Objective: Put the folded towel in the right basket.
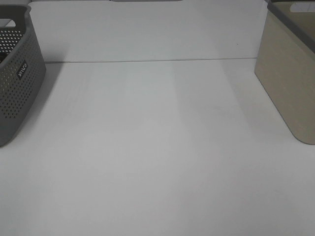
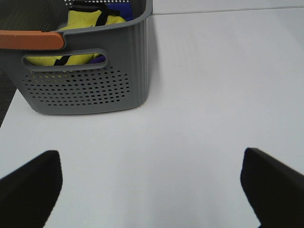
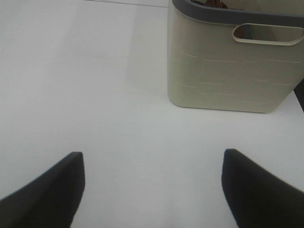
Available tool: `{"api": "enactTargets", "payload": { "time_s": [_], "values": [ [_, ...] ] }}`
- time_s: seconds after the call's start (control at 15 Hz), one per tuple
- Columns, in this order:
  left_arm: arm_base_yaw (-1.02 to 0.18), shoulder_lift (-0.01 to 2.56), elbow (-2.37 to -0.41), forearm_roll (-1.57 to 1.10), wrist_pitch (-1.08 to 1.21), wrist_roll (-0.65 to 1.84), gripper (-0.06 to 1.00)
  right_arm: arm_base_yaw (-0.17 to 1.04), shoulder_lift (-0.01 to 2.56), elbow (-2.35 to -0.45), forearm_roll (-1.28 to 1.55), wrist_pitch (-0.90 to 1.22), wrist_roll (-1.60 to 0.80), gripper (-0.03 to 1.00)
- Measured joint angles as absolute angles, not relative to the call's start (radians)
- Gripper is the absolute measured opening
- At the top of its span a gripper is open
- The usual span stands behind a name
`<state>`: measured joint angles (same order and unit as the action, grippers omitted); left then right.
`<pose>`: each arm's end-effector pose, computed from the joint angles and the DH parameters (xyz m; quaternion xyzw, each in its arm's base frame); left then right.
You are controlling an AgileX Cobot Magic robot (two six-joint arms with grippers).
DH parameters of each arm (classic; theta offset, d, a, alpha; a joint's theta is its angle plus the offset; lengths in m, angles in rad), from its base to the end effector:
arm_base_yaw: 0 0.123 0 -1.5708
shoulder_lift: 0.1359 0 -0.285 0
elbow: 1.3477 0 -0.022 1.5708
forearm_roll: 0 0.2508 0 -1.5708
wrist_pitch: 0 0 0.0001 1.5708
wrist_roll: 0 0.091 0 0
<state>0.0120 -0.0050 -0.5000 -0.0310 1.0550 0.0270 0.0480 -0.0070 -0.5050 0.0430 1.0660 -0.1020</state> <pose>-0.0054 -0.0025 0.2778 0.0070 0.8503 -0.0052 0.5262 -0.0069 0.0031 0.2783 -0.0648 0.8488 0.0073 0.5247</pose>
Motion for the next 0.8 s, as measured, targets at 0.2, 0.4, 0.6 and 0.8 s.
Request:
{"api": "enactTargets", "payload": {
  "time_s": [0.2, 0.4, 0.6, 0.8],
  "values": [
    [0.012, -0.005, -0.5, -0.031, 1.055, 0.027, 0.97, 0.048, -0.007, -0.505, 0.041, 1.066, -0.098, 0.75],
    [0.012, -0.005, -0.5, -0.031, 1.055, 0.027, 0.97, 0.048, -0.007, -0.505, 0.041, 1.066, -0.098, 0.75],
    [0.012, -0.005, -0.5, -0.031, 1.055, 0.027, 0.97, 0.048, -0.007, -0.505, 0.04, 1.066, -0.098, 0.75],
    [0.012, -0.005, -0.5, -0.031, 1.055, 0.027, 0.97, 0.048, -0.007, -0.505, 0.04, 1.066, -0.098, 0.75]
  ]
}}
